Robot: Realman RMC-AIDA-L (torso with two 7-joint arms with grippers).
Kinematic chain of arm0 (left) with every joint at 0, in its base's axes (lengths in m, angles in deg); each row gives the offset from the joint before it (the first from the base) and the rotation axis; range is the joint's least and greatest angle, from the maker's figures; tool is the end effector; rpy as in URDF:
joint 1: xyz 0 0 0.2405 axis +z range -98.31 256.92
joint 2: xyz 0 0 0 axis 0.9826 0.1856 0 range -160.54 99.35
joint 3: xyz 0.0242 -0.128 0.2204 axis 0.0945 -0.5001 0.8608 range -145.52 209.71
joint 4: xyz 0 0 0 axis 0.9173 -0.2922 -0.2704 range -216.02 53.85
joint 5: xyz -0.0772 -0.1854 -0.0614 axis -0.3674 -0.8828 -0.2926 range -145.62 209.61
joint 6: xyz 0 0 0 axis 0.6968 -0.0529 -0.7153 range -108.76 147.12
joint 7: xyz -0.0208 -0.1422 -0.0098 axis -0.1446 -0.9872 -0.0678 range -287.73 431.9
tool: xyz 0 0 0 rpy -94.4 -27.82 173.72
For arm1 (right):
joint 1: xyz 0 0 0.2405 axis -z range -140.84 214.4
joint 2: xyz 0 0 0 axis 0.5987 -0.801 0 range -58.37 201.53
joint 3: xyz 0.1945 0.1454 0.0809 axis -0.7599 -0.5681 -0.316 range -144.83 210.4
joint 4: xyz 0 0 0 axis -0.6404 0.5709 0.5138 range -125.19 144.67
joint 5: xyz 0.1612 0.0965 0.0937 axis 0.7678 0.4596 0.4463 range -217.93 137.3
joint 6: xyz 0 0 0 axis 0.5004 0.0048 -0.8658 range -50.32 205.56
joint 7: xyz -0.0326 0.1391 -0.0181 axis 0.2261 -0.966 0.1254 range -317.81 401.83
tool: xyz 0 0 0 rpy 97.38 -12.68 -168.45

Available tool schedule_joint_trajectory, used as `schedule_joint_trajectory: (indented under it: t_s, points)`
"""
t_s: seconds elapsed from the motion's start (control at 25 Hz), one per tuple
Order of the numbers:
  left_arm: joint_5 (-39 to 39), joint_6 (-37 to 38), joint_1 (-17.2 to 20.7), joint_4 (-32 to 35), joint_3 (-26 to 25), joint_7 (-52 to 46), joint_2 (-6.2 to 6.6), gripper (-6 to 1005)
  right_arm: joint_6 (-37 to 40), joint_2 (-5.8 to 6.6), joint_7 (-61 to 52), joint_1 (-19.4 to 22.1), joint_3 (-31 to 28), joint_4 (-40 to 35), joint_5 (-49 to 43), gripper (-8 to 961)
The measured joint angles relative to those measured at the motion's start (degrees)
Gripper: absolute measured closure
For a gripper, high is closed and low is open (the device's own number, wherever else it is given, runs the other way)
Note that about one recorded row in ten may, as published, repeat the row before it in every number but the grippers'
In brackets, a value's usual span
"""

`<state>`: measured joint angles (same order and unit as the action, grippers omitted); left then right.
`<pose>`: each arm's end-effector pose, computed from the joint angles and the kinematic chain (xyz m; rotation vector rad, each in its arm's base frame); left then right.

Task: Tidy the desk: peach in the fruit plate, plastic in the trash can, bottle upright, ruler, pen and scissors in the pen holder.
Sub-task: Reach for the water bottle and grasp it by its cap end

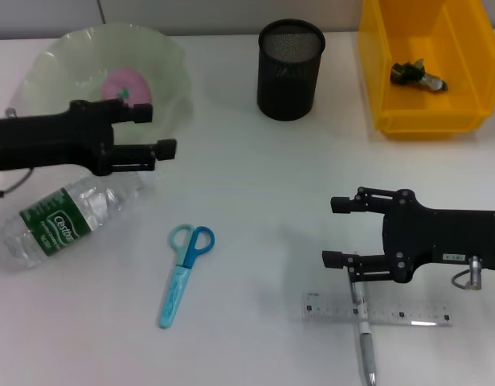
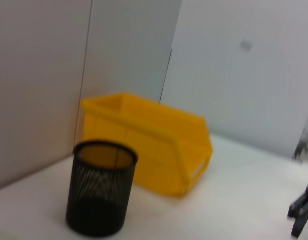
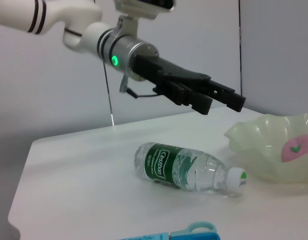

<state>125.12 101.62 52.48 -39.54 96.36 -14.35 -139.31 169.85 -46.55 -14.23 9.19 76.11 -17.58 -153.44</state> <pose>-0.2597 0.3481 0.0401 -2.7294 -0.5885 -0.6209 0.2791 0.2883 -0.0301 -2.8417 0.2847 0.7297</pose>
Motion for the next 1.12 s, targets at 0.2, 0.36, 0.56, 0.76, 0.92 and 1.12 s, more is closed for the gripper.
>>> schedule_joint_trajectory:
  t_s: [0.2,0.36,0.56,0.76,0.92,1.12]
  points:
    - [11.4,0.6,-2.6,6.3,-2.4,-7.6,-0.32,188,0.0,0.00,0.0,0.0,0.0,0.0,-0.1,158]
    - [16.4,1.2,-3.8,8.9,-2.9,-10.7,-0.70,188,-0.2,0.00,-0.2,-0.1,0.0,0.0,-0.1,158]
    - [33.9,2.6,-7.9,17.1,-3.2,-20.2,-3.59,188,-0.2,0.00,-0.4,-0.3,0.0,0.0,-0.2,158]
    - [39.8,3.2,-9.5,18.1,-3.2,-22.9,-4.74,188,-0.4,-0.02,-0.5,-0.3,0.0,0.0,-0.5,158]
    - [48.3,4.0,-11.8,19.8,-3.1,-26.2,-6.72,188,-0.8,-0.05,-0.4,-0.3,0.0,0.0,-0.5,158]
    - [56.6,4.5,-14.2,20.2,-3.1,-28.7,-8.88,189,-0.8,-0.15,-0.4,-0.3,0.0,0.0,-0.5,157]
